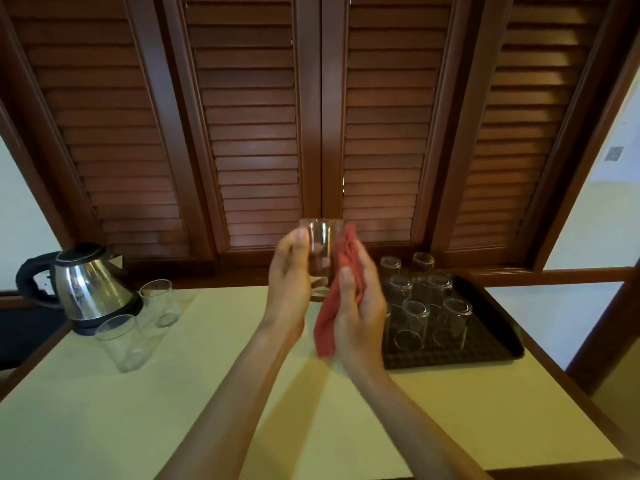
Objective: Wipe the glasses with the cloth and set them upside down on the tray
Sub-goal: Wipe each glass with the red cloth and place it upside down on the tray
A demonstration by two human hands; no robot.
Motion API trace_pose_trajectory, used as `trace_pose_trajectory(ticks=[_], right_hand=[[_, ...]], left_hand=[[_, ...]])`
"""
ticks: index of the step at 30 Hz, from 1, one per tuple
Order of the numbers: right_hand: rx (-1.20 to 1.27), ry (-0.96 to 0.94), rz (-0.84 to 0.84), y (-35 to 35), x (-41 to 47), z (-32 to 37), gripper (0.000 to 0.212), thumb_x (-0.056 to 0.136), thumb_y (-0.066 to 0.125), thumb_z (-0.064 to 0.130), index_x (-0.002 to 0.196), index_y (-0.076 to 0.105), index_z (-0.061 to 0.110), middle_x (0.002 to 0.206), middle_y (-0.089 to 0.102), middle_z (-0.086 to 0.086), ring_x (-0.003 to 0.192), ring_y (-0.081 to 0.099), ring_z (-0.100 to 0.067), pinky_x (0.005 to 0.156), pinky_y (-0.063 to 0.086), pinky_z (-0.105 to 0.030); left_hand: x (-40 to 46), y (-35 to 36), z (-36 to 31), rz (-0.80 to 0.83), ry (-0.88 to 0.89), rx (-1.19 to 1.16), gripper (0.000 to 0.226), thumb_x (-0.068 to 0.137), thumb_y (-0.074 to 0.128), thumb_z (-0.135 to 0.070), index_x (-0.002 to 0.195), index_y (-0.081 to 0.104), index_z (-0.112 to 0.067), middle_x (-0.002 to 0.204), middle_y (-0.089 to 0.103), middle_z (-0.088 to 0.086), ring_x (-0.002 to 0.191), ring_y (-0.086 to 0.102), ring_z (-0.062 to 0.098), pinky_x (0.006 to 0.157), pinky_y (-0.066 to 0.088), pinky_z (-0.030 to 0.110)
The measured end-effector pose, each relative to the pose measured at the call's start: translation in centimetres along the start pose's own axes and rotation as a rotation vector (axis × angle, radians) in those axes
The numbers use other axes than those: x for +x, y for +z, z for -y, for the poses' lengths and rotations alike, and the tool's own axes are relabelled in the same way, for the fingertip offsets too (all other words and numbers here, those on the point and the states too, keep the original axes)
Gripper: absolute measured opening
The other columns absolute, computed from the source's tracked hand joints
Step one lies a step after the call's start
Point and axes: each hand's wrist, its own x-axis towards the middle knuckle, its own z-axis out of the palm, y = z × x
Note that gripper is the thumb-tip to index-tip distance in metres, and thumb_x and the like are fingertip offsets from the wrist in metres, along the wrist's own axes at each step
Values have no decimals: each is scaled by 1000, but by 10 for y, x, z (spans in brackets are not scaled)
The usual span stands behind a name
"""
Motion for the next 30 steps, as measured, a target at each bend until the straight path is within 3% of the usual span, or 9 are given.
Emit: trace_pose_trajectory(ticks=[3, 5, 8, 11, 14, 17, 22, 27, 30], right_hand=[[26, 4, -32, -4, 33, 1, 41, 108, 45, 18, 149, 45, 14, 135, 62, -2, 121, 61, -9, 104, 51, -34], [-27, -26, 4, -1, 22, 1, 42, 108, 46, 20, 149, 46, 16, 142, 58, 1, 129, 56, -11, 108, 48, -36], [-136, -133, 104, 4, -15, 2, 41, 105, 51, 14, 145, 51, 12, 147, 53, 3, 137, 48, -6, 111, 41, -22], [-111, -138, 76, 1, 5, -4, 39, 105, 50, 10, 144, 51, 14, 142, 58, 1, 132, 54, -8, 108, 47, -30], [-34, -86, 95, -1, 18, 0, 39, 107, 47, 21, 147, 48, 21, 137, 62, 2, 125, 60, -15, 104, 52, -45], [-111, -106, 151, 2, -14, 4, 42, 105, 48, 18, 147, 46, 18, 143, 56, 4, 131, 53, -3, 109, 45, -24], [62, 76, 22, -4, 23, 2, 39, 108, 44, 17, 147, 47, 16, 131, 64, 2, 121, 63, -9, 100, 53, -29], [-15, 51, 100, 6, -23, 14, 47, 104, 48, 30, 149, 46, 20, 142, 58, 7, 131, 53, -3, 110, 43, -23], [50, 104, -29, 5, 3, 4, 42, 106, 48, 30, 147, 48, 22, 134, 63, 2, 125, 60, -12, 108, 49, -38]], left_hand=[[-17, 8, 13, 45, -125, 49, 48, 110, 29, -52, 134, 60, -25, 124, 71, 2, 114, 68, 15, 72, 57, 23], [-17, 8, 12, 68, -186, 8, 62, 101, 30, -67, 133, 63, -25, 126, 71, 1, 116, 67, 16, 81, 57, 28], [-8, -4, 5, 22, -202, -117, 82, 80, 44, -86, 128, 70, -25, 124, 74, 6, 122, 67, 23, 106, 53, 48], [-19, -3, 6, 25, -150, -95, 72, 88, 41, -76, 131, 69, -24, 122, 75, 7, 120, 68, 23, 103, 56, 50], [-23, -4, 7, -3, -137, -143, 61, 100, 35, -65, 121, 73, -23, 110, 79, 3, 106, 75, 15, 86, 62, 36], [-2, -12, -7, -72, -212, -174, 69, 106, 27, -64, 94, 81, -23, 93, 77, 5, 90, 74, 20, 80, 55, 37], [-14, -4, -4, 105, -154, 0, 50, 104, 40, -59, 120, 75, -27, 112, 79, 4, 112, 72, 22, 94, 56, 40], [-2, -12, -9, -88, -62, -103, 50, 101, 51, -55, 121, 74, -14, 111, 77, 16, 107, 75, 31, 98, 60, 47], [-15, -4, 4, -55, -44, -10, 46, 106, 42, -53, 126, 70, -23, 111, 78, 2, 103, 75, 11, 84, 62, 26]])
